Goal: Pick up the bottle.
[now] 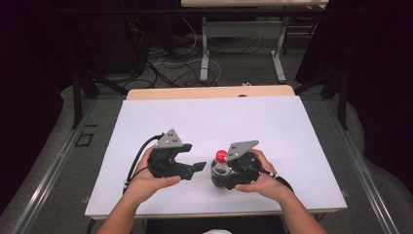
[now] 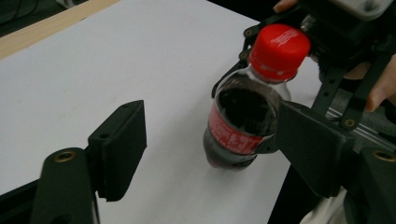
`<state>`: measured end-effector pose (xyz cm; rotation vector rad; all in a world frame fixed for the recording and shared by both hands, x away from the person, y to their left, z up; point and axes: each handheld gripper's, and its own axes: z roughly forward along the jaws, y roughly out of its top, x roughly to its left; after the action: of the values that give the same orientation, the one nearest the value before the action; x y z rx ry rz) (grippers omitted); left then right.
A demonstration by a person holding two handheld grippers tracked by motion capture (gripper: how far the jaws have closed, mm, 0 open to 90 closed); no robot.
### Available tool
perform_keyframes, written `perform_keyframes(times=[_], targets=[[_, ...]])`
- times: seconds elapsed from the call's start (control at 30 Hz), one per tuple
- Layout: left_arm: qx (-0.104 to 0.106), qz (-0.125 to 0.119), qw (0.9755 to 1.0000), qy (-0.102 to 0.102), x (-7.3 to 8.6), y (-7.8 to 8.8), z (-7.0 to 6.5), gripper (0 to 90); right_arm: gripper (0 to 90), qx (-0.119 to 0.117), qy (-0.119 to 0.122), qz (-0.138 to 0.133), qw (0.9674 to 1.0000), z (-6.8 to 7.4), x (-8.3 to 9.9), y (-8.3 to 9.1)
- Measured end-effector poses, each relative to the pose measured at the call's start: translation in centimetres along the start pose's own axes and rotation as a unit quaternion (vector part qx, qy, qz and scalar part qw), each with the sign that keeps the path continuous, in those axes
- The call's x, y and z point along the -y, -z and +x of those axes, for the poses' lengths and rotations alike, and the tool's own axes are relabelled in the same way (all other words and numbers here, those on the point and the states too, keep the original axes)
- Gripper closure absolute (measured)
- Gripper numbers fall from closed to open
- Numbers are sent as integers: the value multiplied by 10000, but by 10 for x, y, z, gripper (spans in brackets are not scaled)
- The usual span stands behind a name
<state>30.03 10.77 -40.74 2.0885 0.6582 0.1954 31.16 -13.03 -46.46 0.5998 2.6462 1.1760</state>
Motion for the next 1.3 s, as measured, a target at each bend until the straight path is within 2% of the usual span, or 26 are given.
perform_keyframes(times=[0.07,0.1,0.2,0.23,0.3,0.33,0.47,0.6,0.63,0.87,0.97,1.1,1.3], targets=[[112,-17,9999,-14,-3,-2,-3,293,299,-15,30,7,10000,1,1,-2],[211,53,9998,-33,-4,-2,-3,298,299,-27,59,21,10000,1,2,-2],[281,-5,9995,-109,-6,-6,-7,304,299,-68,60,42,9999,3,3,-3],[433,75,9989,-163,-7,-7,-6,326,299,-78,52,37,9999,3,3,-4],[536,34,9983,-211,-7,-10,-8,351,299,-82,35,39,10000,3,4,-4],[617,94,9978,-241,-8,-11,-9,352,299,-133,55,79,9999,3,4,-3],[667,208,9968,-396,-11,-15,-11,369,299,-169,57,59,9998,4,4,-4],[940,245,9947,-333,-15,-22,-13,421,299,-252,95,74,9996,6,4,-4],[942,241,9946,-357,-17,-23,-14,421,299,-211,150,83,9996,6,4,-4],[1209,245,9913,-450,-25,-31,-14,474,299,-416,158,26,9990,9,5,-4],[1270,251,9902,-521,-27,-32,-14,526,299,-493,179,-44,9986,10,5,-3],[1249,277,9903,-549,-30,-32,-14,583,299,-534,200,-68,9983,10,5,-3],[1059,292,9919,-642,-31,-31,-20,612,299,-588,90,-73,9982,10,6,-3]])
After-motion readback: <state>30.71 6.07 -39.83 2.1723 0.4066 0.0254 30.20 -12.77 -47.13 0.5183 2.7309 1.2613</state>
